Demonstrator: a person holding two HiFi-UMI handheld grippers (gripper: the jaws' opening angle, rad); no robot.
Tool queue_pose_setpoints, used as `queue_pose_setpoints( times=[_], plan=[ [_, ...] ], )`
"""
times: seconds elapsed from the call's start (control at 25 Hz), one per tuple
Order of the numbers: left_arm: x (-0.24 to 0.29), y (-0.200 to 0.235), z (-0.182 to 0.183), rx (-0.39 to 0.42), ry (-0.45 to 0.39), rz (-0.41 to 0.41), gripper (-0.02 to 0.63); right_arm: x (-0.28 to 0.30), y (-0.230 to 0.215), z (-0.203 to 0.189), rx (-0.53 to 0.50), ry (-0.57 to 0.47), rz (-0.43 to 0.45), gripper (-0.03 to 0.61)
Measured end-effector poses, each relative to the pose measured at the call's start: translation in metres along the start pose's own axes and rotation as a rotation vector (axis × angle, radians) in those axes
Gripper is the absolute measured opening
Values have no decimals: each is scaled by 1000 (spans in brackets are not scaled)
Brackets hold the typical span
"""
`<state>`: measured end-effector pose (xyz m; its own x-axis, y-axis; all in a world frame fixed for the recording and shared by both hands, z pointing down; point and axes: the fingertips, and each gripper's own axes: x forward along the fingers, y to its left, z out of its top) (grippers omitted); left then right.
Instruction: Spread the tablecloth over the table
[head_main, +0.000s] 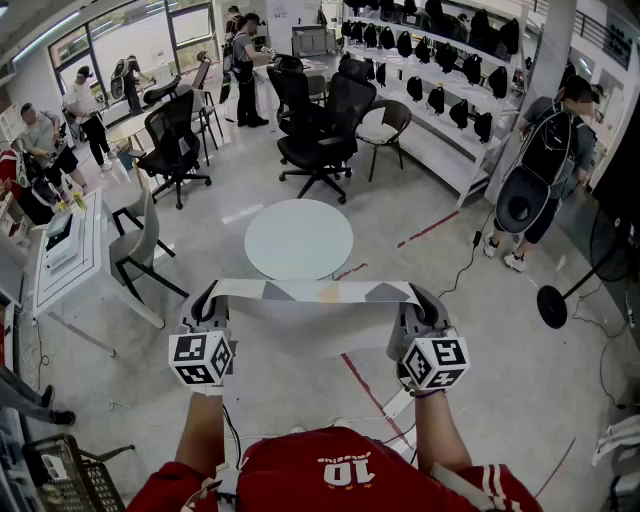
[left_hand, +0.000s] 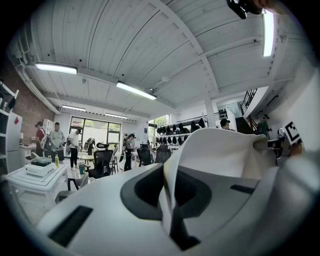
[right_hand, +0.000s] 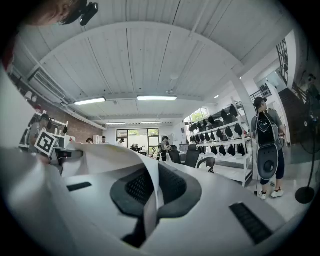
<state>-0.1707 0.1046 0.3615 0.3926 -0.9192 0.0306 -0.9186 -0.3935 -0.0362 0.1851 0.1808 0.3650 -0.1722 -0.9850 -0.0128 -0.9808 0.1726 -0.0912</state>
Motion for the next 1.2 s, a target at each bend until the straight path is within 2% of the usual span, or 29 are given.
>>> queue_pose_setpoints(
  times=[0.8, 1.2],
  plan=[
    [2, 1, 10, 4, -16, 11, 8, 8, -2, 9, -25, 1, -11, 15],
    [4, -9, 11, 6, -18, 20, 8, 6, -11, 8, -11, 4, 22, 15]
  ],
)
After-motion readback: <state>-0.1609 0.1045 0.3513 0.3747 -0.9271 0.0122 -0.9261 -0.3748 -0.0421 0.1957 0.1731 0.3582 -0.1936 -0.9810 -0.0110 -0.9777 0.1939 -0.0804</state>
